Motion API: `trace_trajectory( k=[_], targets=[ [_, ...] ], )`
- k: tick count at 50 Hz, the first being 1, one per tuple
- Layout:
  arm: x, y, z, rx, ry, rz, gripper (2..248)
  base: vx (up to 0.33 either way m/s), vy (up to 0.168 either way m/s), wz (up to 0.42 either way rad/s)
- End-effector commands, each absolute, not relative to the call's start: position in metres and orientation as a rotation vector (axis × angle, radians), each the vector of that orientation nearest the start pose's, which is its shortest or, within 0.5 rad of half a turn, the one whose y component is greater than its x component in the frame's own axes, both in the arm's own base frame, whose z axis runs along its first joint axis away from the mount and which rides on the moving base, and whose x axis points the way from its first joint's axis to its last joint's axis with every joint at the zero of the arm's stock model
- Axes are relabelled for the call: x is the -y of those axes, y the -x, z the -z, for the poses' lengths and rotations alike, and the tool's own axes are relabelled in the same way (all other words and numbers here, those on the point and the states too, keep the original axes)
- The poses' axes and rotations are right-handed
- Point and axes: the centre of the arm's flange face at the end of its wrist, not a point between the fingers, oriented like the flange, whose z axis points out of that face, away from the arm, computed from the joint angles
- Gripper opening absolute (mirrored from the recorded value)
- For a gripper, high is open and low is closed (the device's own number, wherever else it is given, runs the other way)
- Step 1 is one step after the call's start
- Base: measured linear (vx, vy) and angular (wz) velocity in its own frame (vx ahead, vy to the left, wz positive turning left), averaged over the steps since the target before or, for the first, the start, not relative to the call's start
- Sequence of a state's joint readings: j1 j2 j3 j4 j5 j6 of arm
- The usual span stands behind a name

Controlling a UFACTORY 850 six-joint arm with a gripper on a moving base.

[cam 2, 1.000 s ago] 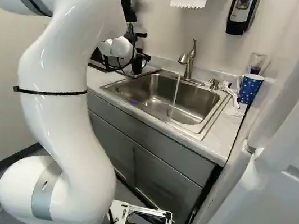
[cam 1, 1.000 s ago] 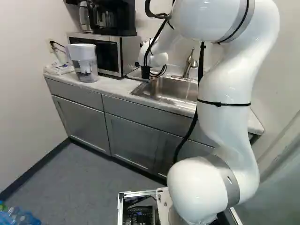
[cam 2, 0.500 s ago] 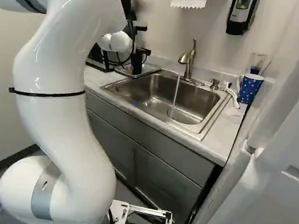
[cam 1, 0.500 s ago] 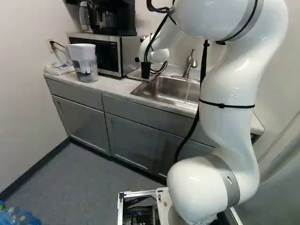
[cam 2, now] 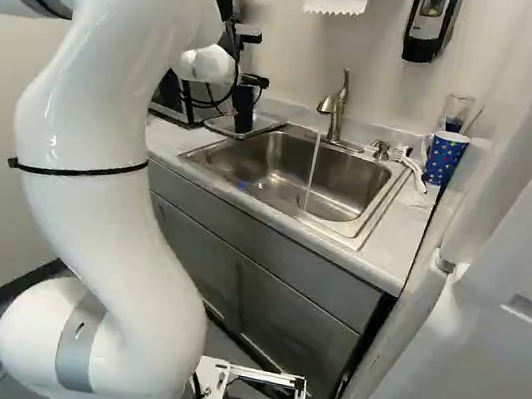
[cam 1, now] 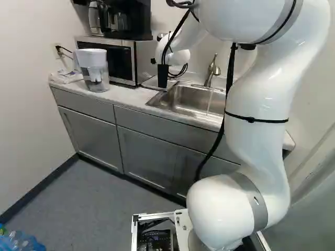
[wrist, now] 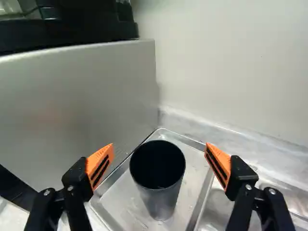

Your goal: Rinse the cup and place it in the tray

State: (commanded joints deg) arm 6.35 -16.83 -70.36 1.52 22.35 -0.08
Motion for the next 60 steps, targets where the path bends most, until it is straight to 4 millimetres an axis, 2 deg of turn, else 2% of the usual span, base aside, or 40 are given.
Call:
trace_trajectory(
  k=[32, 60],
  targets=[
    [-0.068, -0.625, -0.619, 0.092, 2.356, 1.957, 247, 0.000, 0.000, 0.000],
    [-0.040, -0.626, -0.619, 0.040, 2.379, 1.976, 247, 0.000, 0.000, 0.000]
  ],
)
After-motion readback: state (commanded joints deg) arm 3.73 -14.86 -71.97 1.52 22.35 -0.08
